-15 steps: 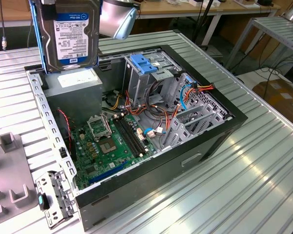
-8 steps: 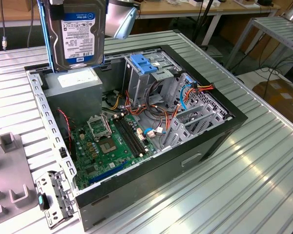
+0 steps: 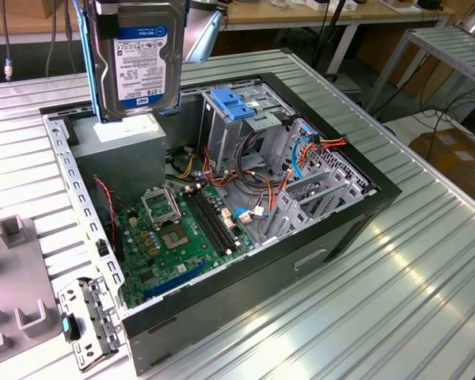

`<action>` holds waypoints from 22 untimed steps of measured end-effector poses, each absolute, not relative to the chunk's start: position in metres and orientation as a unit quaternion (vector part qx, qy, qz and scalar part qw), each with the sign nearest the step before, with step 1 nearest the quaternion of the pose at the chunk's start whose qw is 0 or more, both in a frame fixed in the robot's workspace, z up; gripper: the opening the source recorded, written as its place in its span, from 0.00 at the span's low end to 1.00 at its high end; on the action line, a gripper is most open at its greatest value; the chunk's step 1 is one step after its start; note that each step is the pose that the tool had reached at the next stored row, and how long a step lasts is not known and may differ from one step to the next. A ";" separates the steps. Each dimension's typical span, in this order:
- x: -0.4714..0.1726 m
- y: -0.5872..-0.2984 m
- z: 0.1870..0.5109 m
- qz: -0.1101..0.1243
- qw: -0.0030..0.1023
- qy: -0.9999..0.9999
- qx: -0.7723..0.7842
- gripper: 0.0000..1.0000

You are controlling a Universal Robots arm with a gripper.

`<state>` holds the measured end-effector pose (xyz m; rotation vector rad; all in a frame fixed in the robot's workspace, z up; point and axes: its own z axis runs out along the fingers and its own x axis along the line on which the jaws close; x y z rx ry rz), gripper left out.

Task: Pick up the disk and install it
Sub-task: 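Pick up the disk, then insert the disk into the insertion slot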

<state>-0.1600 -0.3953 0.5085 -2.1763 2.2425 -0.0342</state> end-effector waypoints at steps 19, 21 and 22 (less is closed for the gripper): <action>-0.149 -0.400 0.508 -0.011 0.008 0.718 -0.696 0.37; -0.149 -0.401 0.508 -0.011 0.008 0.718 -0.696 0.37; -0.149 -0.402 0.508 -0.011 0.008 0.718 -0.696 0.37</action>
